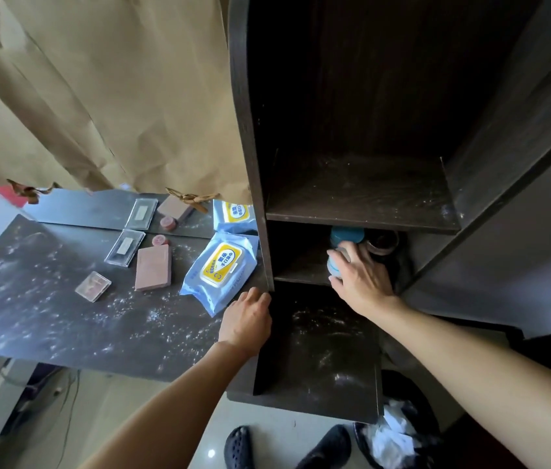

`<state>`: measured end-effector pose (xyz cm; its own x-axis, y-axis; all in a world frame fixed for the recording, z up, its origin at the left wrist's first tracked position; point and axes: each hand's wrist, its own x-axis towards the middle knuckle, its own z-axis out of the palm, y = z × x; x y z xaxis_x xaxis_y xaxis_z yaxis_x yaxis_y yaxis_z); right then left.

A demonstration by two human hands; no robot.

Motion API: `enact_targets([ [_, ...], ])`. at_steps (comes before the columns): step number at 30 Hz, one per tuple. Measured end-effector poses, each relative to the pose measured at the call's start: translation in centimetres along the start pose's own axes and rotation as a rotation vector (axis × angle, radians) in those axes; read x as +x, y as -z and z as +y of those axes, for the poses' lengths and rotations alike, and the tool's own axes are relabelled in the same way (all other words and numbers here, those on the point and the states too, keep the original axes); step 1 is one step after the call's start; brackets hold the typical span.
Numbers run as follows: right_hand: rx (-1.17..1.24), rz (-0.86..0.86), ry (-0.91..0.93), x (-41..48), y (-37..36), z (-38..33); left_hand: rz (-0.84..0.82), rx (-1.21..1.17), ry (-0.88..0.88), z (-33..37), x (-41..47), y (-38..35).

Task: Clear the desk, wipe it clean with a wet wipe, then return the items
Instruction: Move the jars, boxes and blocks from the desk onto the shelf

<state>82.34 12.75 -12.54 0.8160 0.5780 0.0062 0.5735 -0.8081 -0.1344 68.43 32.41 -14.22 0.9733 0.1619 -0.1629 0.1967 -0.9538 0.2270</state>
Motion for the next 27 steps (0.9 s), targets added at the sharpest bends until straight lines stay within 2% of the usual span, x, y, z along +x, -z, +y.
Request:
enact_targets([
  [6, 0.055, -0.044, 0.064, -1.9, 0.2, -5.5, 0.007, 0.011, -0.008, -3.6, -1.5, 2.0],
  [12, 0.076, -0.06, 0.126, -1.4, -1.5, -16.2, 0.055, 0.019, -0.01, -13.4, -6.1, 4.8],
  [19, 0.102, -0.11, 0.2, 1.4, -4.3, -30.2, 0.081, 0.034, 0.141, -27.9, -12.8, 8.0],
  [27, 0.121, -0.167, 0.251, 7.0, -6.2, -39.3, 0.108, -0.023, 0.295, -36.9, -15.5, 8.4],
])
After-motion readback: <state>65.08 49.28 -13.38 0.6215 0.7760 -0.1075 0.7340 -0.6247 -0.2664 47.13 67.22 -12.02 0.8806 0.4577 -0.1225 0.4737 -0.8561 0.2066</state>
